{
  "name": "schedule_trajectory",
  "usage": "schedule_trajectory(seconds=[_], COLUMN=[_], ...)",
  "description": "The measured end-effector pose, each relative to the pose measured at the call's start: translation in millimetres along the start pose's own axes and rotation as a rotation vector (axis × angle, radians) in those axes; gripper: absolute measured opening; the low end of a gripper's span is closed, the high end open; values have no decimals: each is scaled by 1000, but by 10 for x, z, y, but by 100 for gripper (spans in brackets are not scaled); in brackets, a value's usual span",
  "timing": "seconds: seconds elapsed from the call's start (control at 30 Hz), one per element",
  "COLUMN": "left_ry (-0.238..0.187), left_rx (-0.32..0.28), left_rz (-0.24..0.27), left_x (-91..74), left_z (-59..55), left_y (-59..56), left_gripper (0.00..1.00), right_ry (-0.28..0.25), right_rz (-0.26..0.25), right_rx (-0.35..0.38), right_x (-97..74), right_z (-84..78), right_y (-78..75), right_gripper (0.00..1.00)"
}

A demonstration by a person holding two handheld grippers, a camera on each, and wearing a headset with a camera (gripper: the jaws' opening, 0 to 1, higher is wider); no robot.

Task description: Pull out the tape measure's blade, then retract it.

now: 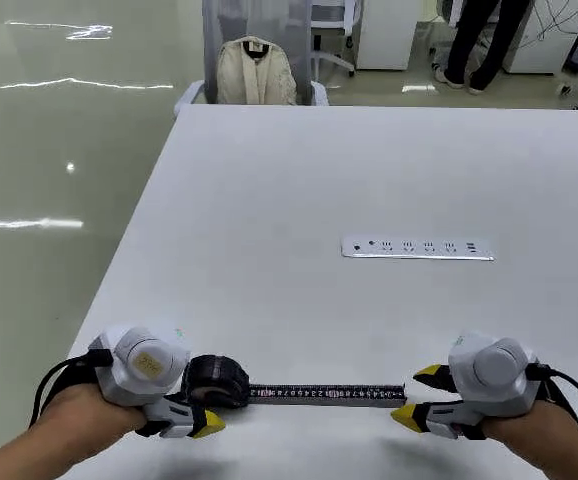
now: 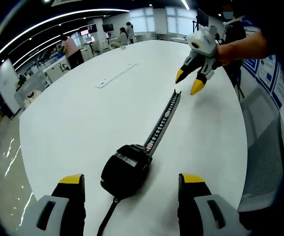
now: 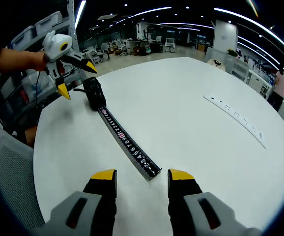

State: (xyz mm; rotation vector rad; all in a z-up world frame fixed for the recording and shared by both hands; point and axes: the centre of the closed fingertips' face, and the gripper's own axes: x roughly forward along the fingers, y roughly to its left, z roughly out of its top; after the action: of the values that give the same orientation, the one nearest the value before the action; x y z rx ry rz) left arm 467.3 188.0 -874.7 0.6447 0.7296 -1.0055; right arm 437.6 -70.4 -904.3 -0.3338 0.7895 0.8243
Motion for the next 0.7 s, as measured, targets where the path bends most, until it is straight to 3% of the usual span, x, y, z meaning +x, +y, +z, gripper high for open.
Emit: schedule_trajectory(seconds=[0.07,0.27,0.33,0.37,0.7], left_ry=[2,1,-33,-37,-41], left_rx=[-44,-65,-96,-177,-288], left_rz=[17,22,80,115,168], left_x=[-15,-27,-154,-223,-299], left_z=[-18,-24,16,-7,-26], left_y=[-1,-5,-38,-64,-233], left_gripper=[75,76,77,78,85], right_ry=[0,-2,7,3,-16], right_rz=[-9,-14,-62,-101,-150], right_rx=[24,24,80,132,219], right_x=[-7,-20,-138,-247,-363], right_z=[4,11,12,2,16], right_y=[15,32,136,206,378], right_gripper=[44,51,53,53,63])
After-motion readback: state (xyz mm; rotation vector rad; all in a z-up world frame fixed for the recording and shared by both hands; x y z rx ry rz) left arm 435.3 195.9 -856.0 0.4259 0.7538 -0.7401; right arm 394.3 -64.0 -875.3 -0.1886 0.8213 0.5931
